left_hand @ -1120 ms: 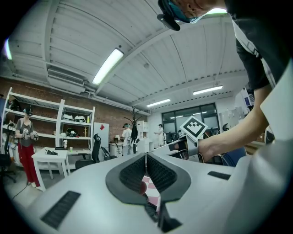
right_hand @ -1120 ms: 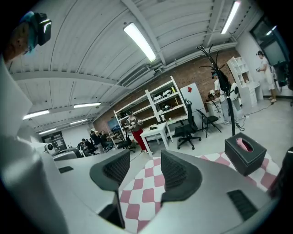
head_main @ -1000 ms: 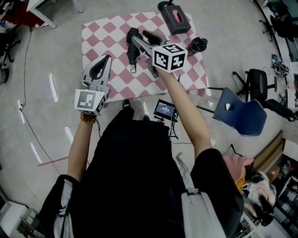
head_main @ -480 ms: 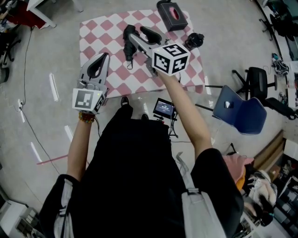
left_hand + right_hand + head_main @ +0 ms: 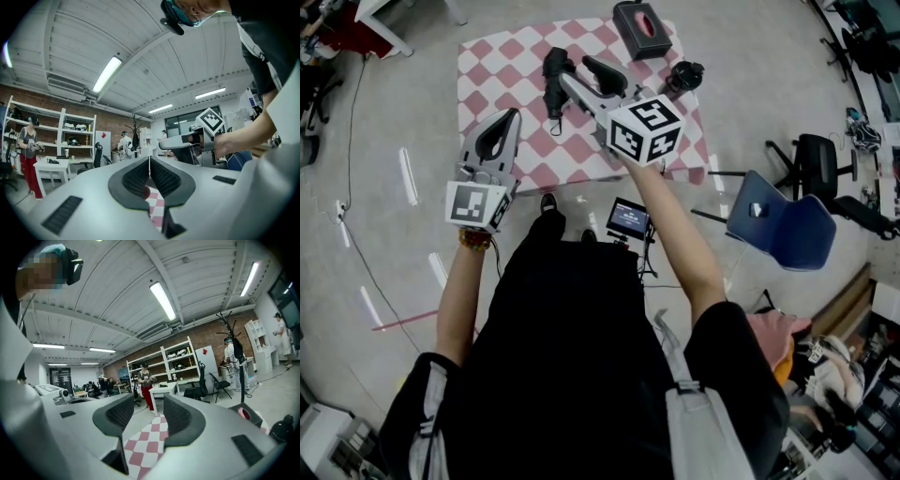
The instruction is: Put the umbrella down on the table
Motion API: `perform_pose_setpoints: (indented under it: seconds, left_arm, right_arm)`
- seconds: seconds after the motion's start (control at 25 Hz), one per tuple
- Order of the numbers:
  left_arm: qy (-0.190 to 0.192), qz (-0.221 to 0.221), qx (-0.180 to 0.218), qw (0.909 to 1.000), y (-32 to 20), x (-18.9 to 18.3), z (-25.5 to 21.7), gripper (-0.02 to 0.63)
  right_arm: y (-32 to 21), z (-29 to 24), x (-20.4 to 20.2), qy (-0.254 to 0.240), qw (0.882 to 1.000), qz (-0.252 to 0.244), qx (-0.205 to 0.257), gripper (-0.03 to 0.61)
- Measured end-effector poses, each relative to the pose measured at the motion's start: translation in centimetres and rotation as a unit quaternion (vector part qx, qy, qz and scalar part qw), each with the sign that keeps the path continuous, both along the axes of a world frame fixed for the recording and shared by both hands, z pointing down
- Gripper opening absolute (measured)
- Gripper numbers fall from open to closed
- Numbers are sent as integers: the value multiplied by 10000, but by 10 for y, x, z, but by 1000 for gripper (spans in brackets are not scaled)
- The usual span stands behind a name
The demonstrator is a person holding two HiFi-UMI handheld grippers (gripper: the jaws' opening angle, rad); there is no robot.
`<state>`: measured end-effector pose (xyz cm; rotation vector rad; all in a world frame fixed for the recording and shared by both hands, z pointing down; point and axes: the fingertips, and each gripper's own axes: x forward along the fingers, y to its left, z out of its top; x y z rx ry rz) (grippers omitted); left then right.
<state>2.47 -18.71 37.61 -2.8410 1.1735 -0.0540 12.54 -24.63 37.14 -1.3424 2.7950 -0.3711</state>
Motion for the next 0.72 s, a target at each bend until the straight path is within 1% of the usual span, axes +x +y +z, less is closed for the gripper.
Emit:
perform_pose_setpoints:
  seconds: [0.44, 0.6, 0.72]
  left_arm:
    - [90, -47, 58, 9999, 11, 2, -5, 17]
    - [105, -59, 94, 9999, 14, 3, -7, 17]
    - [113, -65, 120, 9998, 15, 3, -8, 17]
  right_arm:
    - [26, -16, 5, 172, 9984, -18, 541, 167]
    - [38, -20, 7, 57, 9977, -68, 678, 150]
    - [43, -23, 7, 93, 9961, -60, 874, 137]
